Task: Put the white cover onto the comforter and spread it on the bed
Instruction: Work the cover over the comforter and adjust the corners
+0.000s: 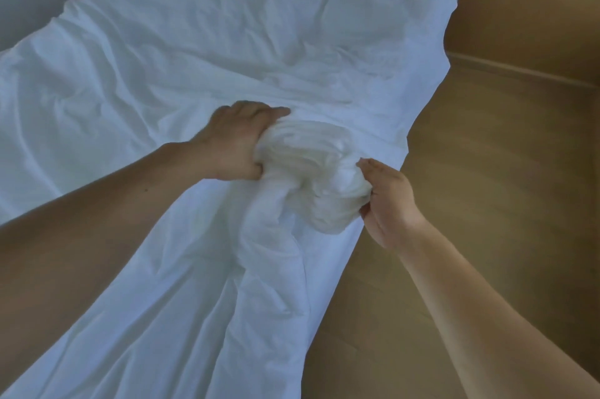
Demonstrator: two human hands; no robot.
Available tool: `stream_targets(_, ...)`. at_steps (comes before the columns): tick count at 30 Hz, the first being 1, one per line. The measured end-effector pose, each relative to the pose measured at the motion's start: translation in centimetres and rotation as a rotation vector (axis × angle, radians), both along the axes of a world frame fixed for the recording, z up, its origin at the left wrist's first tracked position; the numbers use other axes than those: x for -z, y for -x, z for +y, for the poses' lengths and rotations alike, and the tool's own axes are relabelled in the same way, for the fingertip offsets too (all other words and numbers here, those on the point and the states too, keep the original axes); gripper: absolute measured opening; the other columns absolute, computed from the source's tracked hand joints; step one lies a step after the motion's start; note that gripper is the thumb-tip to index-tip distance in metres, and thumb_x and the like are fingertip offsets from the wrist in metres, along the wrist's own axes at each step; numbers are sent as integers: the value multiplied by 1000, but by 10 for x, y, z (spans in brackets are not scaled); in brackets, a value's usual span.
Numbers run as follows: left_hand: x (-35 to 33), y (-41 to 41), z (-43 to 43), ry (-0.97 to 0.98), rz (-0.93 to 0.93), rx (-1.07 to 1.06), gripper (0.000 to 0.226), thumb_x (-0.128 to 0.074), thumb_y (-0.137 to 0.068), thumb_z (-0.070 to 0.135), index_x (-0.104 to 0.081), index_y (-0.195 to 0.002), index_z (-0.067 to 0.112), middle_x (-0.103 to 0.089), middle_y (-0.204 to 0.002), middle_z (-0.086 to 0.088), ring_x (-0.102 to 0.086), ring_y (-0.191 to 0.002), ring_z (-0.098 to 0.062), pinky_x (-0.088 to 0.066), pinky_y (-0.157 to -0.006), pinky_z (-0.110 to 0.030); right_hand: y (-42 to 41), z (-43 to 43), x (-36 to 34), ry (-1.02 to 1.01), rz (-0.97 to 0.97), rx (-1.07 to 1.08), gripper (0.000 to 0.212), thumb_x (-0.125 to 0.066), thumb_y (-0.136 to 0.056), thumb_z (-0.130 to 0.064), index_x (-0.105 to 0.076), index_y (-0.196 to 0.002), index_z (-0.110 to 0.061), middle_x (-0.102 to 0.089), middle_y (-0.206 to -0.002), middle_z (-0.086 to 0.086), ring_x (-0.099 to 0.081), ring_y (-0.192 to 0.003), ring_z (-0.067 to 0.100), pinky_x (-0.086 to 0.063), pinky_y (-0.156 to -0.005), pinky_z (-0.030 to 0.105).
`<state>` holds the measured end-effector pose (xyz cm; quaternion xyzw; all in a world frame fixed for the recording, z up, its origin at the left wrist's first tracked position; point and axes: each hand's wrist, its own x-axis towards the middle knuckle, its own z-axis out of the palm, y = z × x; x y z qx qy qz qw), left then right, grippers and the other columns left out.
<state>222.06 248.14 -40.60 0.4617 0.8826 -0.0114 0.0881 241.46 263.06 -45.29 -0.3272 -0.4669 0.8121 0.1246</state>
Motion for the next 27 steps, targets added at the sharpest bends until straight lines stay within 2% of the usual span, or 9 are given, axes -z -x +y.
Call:
stream_targets(3,-11,-23,5,-92,-530,27,112,-78,-57,53,-18,-151,49,-29,-156,19,-28,-141,-6,-27,-115,-30,-2,2,4,13,-5,-87,29,-40,-103,-6,-68,-103,2,-75,-97,13,-71,-93,31,-58,-75,32)
stream_targets(5,-9,-35,12,-186,-602,31,78,-78,-65,59,-48,-135,46,-55,-131,28,-52,-118,3,-40,-97,-18,-3,2,1,40,67,-158,29,-41,-101,-5,-67,-109,3,-74,-104,16,-71,-97,31,-58,-84,35)
stream_targets(7,-3,-47,20,-265,-591,-20,26,-77,-80,42,-67,-93,23,-63,-80,24,-57,-72,3,-40,-67,-12,3,-1,1,-46,36,-91,23,-47,-100,-8,-69,-103,-3,-75,-96,9,-71,-92,25,-58,-78,30)
stream_targets(10,-1,-58,26,-343,-756,-195,31,-71,-85,24,-51,-66,9,-47,-62,0,-44,-56,-12,-34,-57,-25,9,-3,13,-557,-285,251,22,-64,-94,-26,-63,-113,-14,-60,-95,-13,-60,-90,12,-47,-78,24)
stream_targets(12,-8,-59,30,-426,-876,-359,29,-68,-81,20,-52,-58,11,-51,-58,-2,-48,-56,-16,-38,-57,-29,-1,-14,18,-879,-195,405,34,-67,-89,-39,-58,-115,-20,-46,-102,-21,-53,-92,6,-42,-80,21)
stream_targets(14,-14,-54,35,-477,-941,-535,28,-65,-80,23,-55,-55,14,-53,-57,-2,-50,-57,-18,-41,-58,-29,-10,-30,23,-1210,48,299,41,-69,-83,-44,-59,-114,-19,-50,-104,-16,-51,-90,4,-42,-74,18)
stream_targets(18,-17,-49,39,-359,-953,-545,28,-62,-83,35,-59,-62,16,-57,-63,-2,-55,-65,-20,-44,-67,-32,3,-33,37,-1634,32,138,41,-71,-84,-34,-67,-119,-15,-58,-104,8,-50,-90,20,-51,-72,34)
stream_targets(22,-14,-45,34,-325,-891,-444,20,-67,-70,31,-58,-68,13,-56,-66,-2,-55,-65,-19,-45,-64,-32,15,-18,21,-1720,94,126,17,-61,-88,-22,-75,-90,-12,-63,-75,2,-53,-68,27,-49,-60,42)
stream_targets(27,-21,-29,9,-434,-455,-152,13,-81,-77,17,-71,-86,18,-67,-82,13,-62,-78,-5,-47,-68,-20,-53,-29,-12,-1109,307,-482,11,-65,-88,-30,-70,-81,-24,-54,-69,-15,-52,-73,12,-42,-74,23)
